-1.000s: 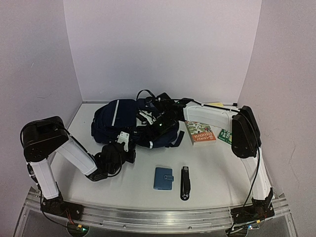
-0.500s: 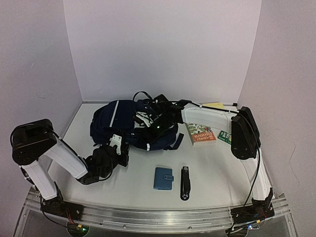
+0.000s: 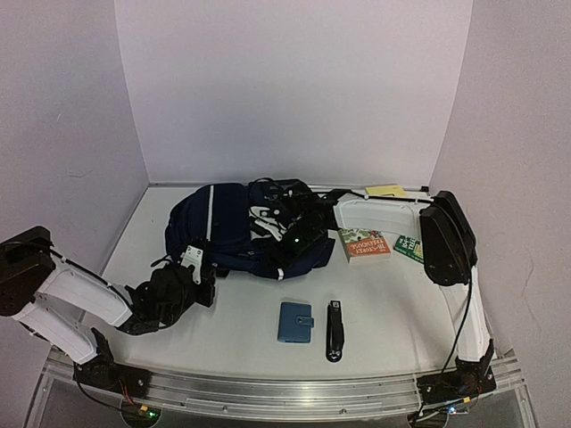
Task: Pack the student bag
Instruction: Zip the student bag at the center of the board.
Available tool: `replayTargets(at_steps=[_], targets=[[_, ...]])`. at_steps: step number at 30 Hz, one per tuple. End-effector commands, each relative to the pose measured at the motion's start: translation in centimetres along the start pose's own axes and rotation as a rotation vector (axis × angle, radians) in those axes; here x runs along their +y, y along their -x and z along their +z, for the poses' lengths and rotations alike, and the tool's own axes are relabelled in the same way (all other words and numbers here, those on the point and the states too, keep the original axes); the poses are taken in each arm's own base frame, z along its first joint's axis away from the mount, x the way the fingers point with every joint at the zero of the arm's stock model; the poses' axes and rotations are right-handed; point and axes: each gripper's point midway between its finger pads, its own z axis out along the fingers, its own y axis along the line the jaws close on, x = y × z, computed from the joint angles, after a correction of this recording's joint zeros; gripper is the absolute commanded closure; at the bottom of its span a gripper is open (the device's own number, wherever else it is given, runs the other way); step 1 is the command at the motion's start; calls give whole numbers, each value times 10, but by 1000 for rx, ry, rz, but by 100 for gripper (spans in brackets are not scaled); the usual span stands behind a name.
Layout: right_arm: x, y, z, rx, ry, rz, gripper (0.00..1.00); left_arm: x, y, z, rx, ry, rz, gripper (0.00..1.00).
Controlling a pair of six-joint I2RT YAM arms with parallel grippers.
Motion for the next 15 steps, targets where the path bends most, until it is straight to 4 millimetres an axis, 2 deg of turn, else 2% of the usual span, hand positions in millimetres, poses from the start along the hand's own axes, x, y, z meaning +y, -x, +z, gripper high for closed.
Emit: replayTargets(at_steps=[1, 5, 8, 11, 13, 15], targets=[[-48, -4, -41, -4, -169, -27, 100, 28, 13, -10, -23, 90, -51, 100], [-76, -11, -45, 28, -257, -85, 100, 35, 10, -15, 14, 74, -83, 100], [-90, -8, -46, 29, -291, -108, 100, 30, 13, -17, 27, 35, -124, 100], [-86, 6, -44, -7, -263, -107, 100, 4, 14, -12, 72, -90, -137, 100], [-82, 18, -46, -34, -257, -113, 87, -18, 17, -6, 104, -183, -144, 100], [-73, 25, -47, -52, -239, -132, 66, -37, 20, -1, 127, -260, -165, 100]])
